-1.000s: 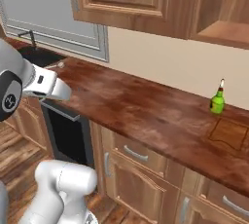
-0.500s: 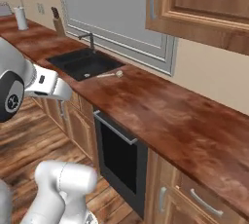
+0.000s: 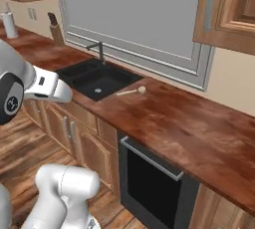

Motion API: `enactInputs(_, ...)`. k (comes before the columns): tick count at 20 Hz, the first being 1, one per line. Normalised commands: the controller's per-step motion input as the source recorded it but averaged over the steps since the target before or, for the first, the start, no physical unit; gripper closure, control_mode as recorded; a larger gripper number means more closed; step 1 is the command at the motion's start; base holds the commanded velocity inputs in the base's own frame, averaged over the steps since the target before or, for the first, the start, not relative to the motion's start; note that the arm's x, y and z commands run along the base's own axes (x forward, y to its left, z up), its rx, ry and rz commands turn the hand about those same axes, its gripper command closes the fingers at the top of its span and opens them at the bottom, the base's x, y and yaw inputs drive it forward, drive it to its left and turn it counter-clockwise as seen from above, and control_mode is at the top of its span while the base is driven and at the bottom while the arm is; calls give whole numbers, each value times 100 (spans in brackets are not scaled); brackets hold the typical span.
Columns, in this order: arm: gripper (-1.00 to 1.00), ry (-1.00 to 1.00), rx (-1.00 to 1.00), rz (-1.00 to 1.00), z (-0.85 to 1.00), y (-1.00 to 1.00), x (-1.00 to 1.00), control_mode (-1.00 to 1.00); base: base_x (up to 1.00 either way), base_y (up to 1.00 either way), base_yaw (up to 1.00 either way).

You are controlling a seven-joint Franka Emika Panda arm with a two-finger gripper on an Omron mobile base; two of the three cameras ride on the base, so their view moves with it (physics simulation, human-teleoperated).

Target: Grab the spray bottle from the cabinet, then place it next to the cutting board for sanitizing. Then grab the dish brush from the countertop next to the sink and place it next to the cutting board.

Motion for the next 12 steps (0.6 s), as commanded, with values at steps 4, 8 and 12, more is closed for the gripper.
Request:
enactInputs(4, -100, 0, 0, 0, 0, 0, 0, 100, 48, 100, -42)
enactInputs(8, -100, 0, 0, 0, 0, 0, 0, 100, 28, 100, -45)
enactInputs(12, -100, 0, 0, 0, 0, 0, 0, 100, 22, 62, -43)
